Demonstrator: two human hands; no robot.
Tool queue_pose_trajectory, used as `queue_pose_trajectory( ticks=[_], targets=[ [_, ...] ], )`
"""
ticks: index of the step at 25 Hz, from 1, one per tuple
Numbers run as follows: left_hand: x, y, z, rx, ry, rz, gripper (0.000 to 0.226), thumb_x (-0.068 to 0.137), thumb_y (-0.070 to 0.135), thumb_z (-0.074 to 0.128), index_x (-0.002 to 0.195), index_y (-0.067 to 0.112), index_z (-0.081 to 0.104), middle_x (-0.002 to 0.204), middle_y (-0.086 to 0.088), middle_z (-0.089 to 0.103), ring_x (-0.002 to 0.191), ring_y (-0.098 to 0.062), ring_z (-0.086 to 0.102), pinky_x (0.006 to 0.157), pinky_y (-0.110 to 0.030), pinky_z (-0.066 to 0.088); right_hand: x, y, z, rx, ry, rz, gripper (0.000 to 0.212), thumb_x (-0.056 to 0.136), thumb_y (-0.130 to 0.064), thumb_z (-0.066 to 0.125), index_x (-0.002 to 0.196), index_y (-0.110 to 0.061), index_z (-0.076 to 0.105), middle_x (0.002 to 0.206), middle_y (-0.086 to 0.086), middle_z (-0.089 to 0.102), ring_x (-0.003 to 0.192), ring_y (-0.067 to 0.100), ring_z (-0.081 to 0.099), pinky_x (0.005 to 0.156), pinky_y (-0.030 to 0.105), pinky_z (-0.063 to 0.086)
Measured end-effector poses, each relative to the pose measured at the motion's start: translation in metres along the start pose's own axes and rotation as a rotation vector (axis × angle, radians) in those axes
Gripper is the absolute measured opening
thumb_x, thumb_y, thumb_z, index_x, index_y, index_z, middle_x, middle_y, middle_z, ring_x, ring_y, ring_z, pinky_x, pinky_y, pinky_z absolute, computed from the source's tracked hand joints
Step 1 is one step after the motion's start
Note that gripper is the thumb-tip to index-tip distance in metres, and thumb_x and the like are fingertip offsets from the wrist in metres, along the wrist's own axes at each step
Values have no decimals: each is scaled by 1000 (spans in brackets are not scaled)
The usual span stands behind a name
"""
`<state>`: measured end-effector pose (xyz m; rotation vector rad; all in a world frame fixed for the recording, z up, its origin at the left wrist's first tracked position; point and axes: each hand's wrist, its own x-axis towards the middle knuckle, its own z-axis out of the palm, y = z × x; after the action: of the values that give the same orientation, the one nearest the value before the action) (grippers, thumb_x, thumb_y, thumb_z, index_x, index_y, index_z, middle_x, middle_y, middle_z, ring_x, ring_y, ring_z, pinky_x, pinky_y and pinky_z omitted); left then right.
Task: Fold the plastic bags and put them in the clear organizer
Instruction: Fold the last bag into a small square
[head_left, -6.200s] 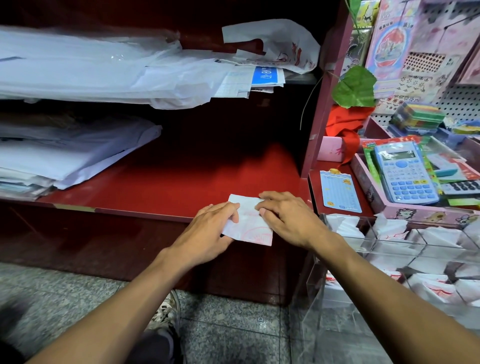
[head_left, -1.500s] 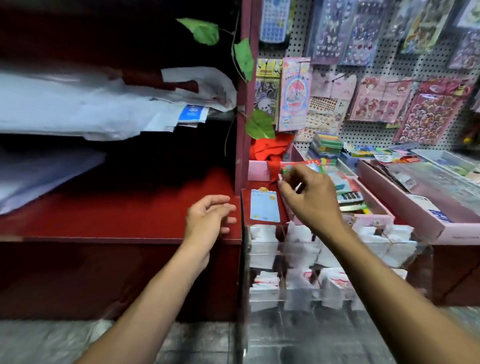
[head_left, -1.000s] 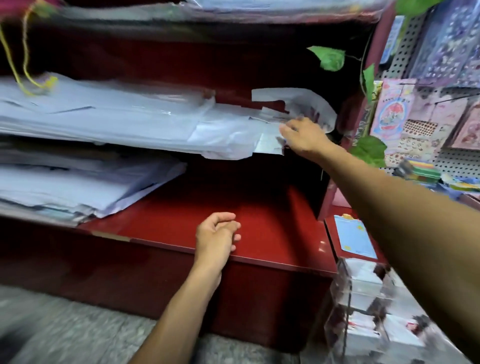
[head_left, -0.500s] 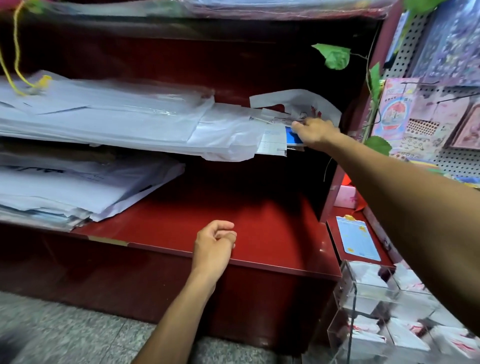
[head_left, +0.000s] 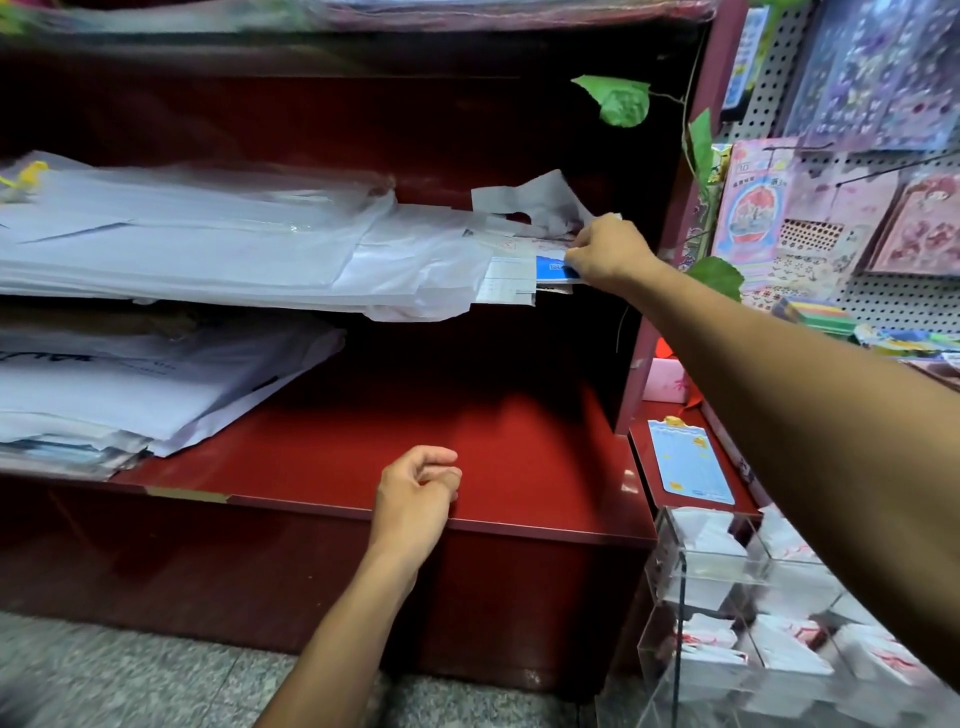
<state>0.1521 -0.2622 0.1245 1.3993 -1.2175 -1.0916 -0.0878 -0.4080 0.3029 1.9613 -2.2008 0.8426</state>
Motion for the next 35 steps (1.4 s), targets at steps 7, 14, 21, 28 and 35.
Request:
queue_pose_trajectory(
  ticks=[7,14,21,28,35],
  targets=[
    [-1,11,12,-48,-29,39,16,90,8,62,94,22,70,91,-6,74,77,-13,68,67,-27,52,-66,-8,-19,57,413,-204,14,94,-16,45,92,-7,55,107,16,56,98,32,49,82,42,40],
    [-10,32,13,-680,-78,-260,45,99,53,41,100,17,68,97,-8,73,75,-20,70,74,-35,52,-223,52,10,483,-63,-363,10,74,-18,53,66,-13,54,84,2,63,82,14,60,71,30,42],
    [-15,16,24,-384,-163,-306,72,70,49,83,128,23,50,120,-7,64,96,-22,69,76,-35,56,-231,89,66,251,-462,-354,18,78,-28,55,64,-21,46,134,1,59,104,15,61,83,32,49],
    [6,-16,43,376,59,30,31,80,1,63,96,26,68,111,-6,69,104,-28,63,86,-33,50,-219,99,83,136,-545,-273,30,80,-43,42,91,-22,60,109,2,69,101,25,61,87,42,50],
    [-5,-17,64,1200,-211,389,52,82,58,65,121,26,56,124,5,58,117,-24,47,96,-40,41,-220,76,96,-139,-503,-357,40,98,-42,44,135,-31,54,131,-2,48,121,24,41,98,40,32]
  ],
)
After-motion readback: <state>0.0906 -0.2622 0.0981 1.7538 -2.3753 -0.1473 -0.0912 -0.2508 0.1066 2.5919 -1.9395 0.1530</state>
